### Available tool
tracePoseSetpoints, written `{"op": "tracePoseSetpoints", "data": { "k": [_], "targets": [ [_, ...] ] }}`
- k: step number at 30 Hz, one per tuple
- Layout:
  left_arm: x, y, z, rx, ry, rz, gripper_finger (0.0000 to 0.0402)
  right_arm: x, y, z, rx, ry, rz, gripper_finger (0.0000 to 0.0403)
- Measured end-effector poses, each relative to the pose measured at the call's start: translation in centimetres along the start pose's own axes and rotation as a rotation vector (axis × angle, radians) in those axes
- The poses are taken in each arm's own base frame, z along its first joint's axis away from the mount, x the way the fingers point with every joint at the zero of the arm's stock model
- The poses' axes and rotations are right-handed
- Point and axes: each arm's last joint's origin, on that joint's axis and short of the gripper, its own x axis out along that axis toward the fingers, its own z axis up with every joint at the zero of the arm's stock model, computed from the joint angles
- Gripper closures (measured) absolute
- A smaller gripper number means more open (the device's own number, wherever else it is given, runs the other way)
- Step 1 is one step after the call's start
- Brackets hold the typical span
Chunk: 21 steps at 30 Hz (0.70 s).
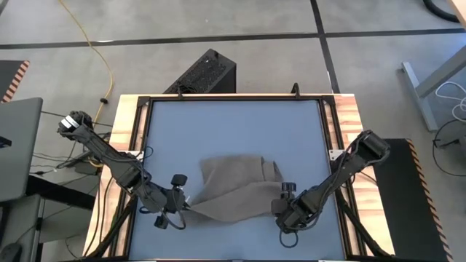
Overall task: Roll towel
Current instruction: Roll the gray towel
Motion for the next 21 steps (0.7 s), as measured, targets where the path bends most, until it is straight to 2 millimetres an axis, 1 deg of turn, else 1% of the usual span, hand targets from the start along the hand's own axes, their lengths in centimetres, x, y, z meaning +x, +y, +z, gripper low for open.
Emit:
{"op": "tracePoseSetpoints", "data": {
  "k": [5,9,15,21],
  "targets": [
    [0.0,0.0,0.0,-0.001,-0.001,0.003,0.0401,0.9,0.3,-0.4,-0.01,0.031,-0.027,0.0211],
    [0.0,0.0,0.0,-0.002,-0.006,0.012,0.0401,0.9,0.2,-0.4,0.002,0.039,-0.035,0.0215],
    [0.0,0.0,0.2,-0.006,-0.022,0.007,0.0401,0.1,0.1,-0.2,0.009,0.016,-0.015,0.0239],
    [0.0,0.0,0.3,-0.008,-0.031,0.004,0.0401,-0.4,-0.1,-0.2,0.015,0.001,-0.003,0.0243]
  ]
}}
